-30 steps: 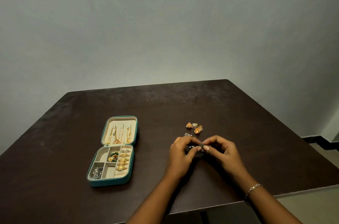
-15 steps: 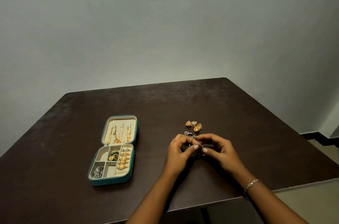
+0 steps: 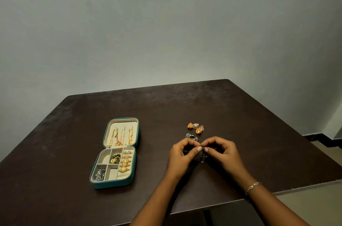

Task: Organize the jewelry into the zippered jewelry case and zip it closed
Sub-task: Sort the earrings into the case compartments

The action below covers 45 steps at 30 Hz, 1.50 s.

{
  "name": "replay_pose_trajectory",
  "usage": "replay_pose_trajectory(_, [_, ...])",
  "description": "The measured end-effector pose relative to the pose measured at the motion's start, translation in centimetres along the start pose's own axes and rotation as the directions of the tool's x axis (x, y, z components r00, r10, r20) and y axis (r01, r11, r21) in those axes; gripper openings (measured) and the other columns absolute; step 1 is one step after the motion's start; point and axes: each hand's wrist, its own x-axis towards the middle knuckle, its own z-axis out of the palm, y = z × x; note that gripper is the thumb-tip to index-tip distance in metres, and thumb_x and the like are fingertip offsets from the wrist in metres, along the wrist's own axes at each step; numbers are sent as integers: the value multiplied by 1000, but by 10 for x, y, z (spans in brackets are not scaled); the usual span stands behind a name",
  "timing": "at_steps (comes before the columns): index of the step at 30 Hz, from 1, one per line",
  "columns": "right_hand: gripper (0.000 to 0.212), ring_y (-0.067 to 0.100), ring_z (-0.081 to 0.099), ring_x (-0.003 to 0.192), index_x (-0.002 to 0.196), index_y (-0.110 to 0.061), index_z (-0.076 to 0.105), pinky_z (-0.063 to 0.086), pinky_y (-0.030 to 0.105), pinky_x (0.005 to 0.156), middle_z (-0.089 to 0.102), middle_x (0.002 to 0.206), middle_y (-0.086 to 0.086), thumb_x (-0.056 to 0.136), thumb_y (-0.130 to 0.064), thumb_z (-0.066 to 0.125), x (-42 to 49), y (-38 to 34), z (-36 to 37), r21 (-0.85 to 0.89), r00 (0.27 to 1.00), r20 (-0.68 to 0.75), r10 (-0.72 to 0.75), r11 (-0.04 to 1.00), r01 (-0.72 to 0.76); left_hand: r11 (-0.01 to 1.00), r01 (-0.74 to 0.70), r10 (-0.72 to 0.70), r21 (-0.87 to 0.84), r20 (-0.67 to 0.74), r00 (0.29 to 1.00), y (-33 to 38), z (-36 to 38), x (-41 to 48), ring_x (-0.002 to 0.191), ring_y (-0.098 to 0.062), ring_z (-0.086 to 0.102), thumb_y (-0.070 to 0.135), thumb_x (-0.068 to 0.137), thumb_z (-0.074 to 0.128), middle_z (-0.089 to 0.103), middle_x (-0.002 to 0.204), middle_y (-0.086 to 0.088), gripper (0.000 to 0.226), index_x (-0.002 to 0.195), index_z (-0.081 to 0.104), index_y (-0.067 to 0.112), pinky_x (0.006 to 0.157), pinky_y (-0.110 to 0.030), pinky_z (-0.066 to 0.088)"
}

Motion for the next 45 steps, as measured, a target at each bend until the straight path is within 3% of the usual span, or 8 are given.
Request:
replay_pose_trajectory(4, [13, 10, 64, 71, 75, -12, 70, 50, 23, 66, 71, 75, 3, 73, 1, 69, -1, 4, 1, -40, 1000, -6, -1, 999, 1, 999, 19, -18, -28, 9, 1000, 4, 1, -2, 67, -5, 60, 10, 71, 75, 64, 71, 0, 13, 78, 66, 15, 61, -17, 49])
replay_pose_trajectory(7, [12, 12, 65, 73, 76, -15, 69, 51, 23, 68, 71, 79, 3, 72, -4, 71, 0, 4, 1, -78, 1000, 0, -5, 997, 5, 1000, 2, -2, -6, -5, 1000, 4, 2, -3, 68, -5, 61, 16, 71, 70, 66, 73, -1, 9, 79, 67, 17, 62, -17, 49])
replay_pose_trajectory(17, [14, 0, 59, 72, 80, -13, 64, 47, 15, 69, 66, 75, -2, 69, -6, 61, 1, 0, 2, -59, 998, -59, -37, 998, 33, 998, -32, 32, 55, 3, 999, 2, 0, -2, 83, -6, 65, 18, 73, 61, 71, 81, 8, 15, 82, 68, 28, 74, -17, 49])
replay_pose_trajectory(22, [14, 5, 60, 78, 81, -16, 63, 48, 22, 72, 64, 82, -5, 71, -6, 60, -1, 0, 3, -176, 993, -74, -92, 981, 78, 998, -1, 2, 58, -17, 1000, 0, -1, -1, 75, -2, 62, 17, 67, 68, 69, 73, 13, 16, 80, 66, 26, 71, -19, 50])
replay_pose_trajectory(28, [15, 6, 57, 80, 82, -11, 63, 45, 16, 70, 60, 82, -3, 72, -1, 58, -6, -7, 7, -346, 977, -6, -214, 917, 199, 999, -8, 10, 33, -82, 997, 4, -2, -2, 63, 5, 55, 5, 67, 72, 62, 63, 8, 19, 75, 62, 19, 62, -11, 45])
replay_pose_trajectory(31, [18, 5, 57, 79, 83, -15, 62, 44, 13, 68, 61, 83, -6, 71, -2, 58, -8, -9, 7, -362, 981, 25, -192, 913, 188, 1000, 17, -16, 11, -114, 993, 3, -4, -1, 60, 5, 53, -8, 72, 70, 62, 60, 13, 29, 71, 59, 18, 61, -12, 44])
replay_pose_trajectory(38, [24, 5, 58, 76, 83, -21, 62, 44, 13, 66, 61, 81, -8, 72, 0, 63, -8, -10, 7, -359, 992, 64, -109, 925, 124, 1000, -3, 0, -18, -135, 991, 5, -5, -2, 64, 1, 58, 15, 61, 70, 66, 64, 11, 13, 69, 60, 16, 62, -15, 45])
replay_pose_trajectory(45, [28, 6, 60, 79, 87, -18, 62, 47, 17, 69, 63, 82, -7, 74, 6, 65, -8, -11, 7, -291, 995, 90, -33, 955, 57, 982, 73, -94, -177, -114, 989, 10, -8, -4, 60, -6, 56, 5, 68, 72, 62, 65, 2, 13, 76, 65, 13, 56, -19, 44])
